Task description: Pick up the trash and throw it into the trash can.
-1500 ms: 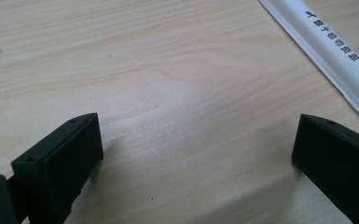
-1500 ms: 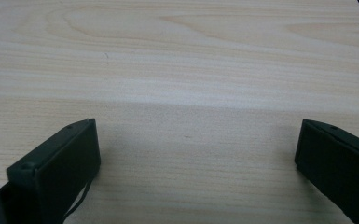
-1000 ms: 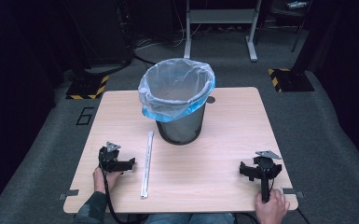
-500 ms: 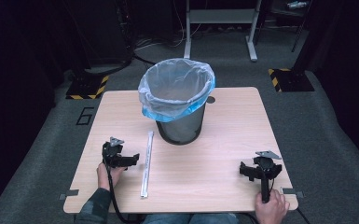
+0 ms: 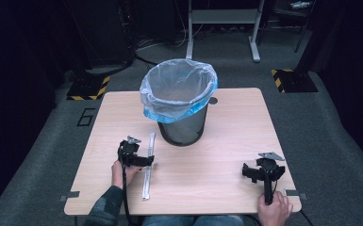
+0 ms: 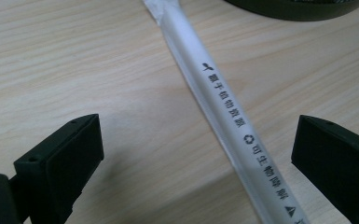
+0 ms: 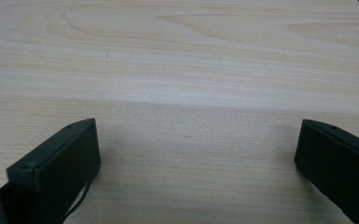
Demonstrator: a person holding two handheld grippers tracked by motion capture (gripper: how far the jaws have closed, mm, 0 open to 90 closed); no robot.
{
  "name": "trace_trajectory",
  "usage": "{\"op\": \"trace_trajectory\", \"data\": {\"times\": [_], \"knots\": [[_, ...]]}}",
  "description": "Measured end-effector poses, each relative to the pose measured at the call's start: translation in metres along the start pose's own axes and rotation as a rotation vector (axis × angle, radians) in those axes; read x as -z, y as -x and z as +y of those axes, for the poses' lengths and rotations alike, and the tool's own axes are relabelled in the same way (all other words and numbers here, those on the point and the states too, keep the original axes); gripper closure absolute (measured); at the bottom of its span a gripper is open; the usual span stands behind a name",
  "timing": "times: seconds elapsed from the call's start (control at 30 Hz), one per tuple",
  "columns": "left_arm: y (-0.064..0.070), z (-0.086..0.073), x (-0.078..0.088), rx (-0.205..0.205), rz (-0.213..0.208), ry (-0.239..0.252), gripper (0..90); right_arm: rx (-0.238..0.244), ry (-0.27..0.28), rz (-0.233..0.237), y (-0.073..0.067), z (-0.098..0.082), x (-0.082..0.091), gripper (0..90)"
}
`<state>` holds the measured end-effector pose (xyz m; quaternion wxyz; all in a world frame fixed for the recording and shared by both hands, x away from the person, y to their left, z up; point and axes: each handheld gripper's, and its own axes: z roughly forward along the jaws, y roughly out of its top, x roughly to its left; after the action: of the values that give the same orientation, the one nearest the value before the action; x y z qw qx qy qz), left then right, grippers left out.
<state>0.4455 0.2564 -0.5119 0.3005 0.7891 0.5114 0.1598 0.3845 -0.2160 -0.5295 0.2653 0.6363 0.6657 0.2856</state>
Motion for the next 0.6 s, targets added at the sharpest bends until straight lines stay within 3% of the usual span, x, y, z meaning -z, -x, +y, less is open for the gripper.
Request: {"op": "trace_trajectory", "data": {"times": [0.2, 0.6], "knots": [[0.0070, 0.0013, -0.0062, -0.037, 0.025, -0.037, 8.8, 0.000, 0.000, 0.000, 0.0000, -0.0001, 0.0001, 0.0], [0.0068, 0.0002, 0.0035, -0.044, 0.029, -0.031, 44.8, 0.000, -0.001, 0.000, 0.0000, -0.0001, 0.0002, 0.0]]}}
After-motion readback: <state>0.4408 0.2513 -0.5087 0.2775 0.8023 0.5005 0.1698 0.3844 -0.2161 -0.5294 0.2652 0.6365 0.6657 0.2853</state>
